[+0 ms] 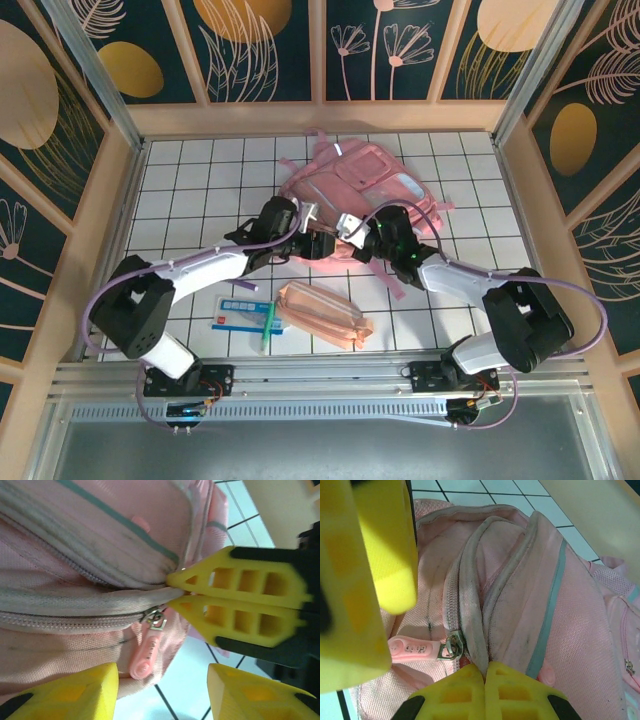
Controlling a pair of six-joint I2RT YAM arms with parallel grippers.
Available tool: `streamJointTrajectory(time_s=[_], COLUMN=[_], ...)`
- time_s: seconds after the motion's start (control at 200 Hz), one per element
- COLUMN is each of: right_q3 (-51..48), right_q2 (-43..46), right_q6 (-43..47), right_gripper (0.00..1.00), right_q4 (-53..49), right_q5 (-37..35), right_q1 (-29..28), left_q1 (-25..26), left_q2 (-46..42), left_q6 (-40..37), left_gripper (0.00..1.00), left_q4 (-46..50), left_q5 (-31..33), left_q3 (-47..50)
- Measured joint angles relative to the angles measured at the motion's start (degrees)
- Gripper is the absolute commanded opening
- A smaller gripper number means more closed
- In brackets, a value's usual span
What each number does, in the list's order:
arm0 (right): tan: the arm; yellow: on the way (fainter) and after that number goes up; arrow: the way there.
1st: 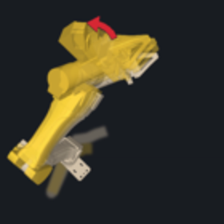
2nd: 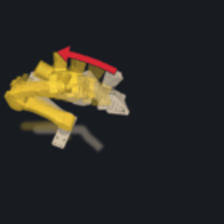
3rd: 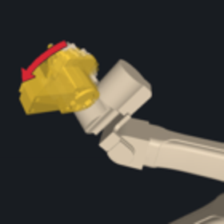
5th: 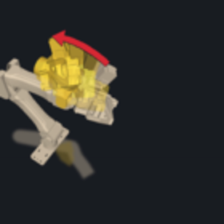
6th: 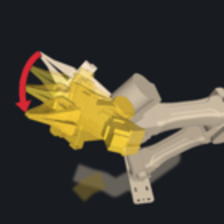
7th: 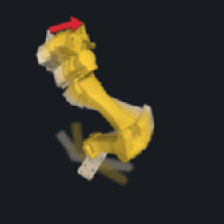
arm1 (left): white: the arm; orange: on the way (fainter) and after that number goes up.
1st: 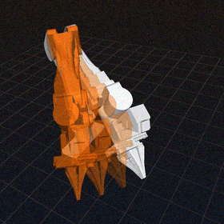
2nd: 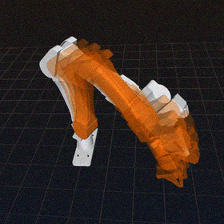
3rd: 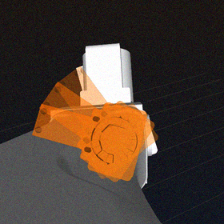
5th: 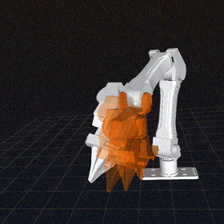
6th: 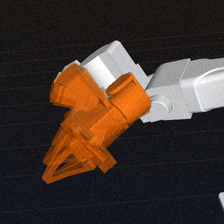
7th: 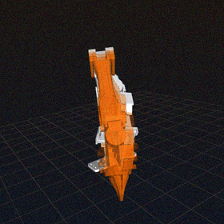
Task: Pack books, pencil case, and school supplies into a backpack
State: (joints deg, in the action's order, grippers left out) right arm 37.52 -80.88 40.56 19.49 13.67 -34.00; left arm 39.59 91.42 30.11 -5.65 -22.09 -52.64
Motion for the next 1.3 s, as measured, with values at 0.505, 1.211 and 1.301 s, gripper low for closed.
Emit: streamJointTrajectory(time_s=[0.505,1.211,1.301], right_q3=[0.0,0.0,0.02], right_q2=[0.0,0.0,0.0], right_q6=[-3.69,-1.92,-1.95], right_gripper=[0.0,0.0,0.0], right_q4=[0.66,-0.39,-0.42], right_q5=[1.79,1.53,2.03], right_q1=[1.29,1.46,1.62], left_q1=[2.93,1.03,1.27], left_q2=[3.91,-2.6,-2.29], left_q6=[-3.37,-6.34,-6.05], left_gripper=[0.07,0.5,0.51], left_q4=[3.43,4.31,3.3], left_q5=[6.99,7.52,4.79], left_q3=[-5.44,-1.53,-1.05])
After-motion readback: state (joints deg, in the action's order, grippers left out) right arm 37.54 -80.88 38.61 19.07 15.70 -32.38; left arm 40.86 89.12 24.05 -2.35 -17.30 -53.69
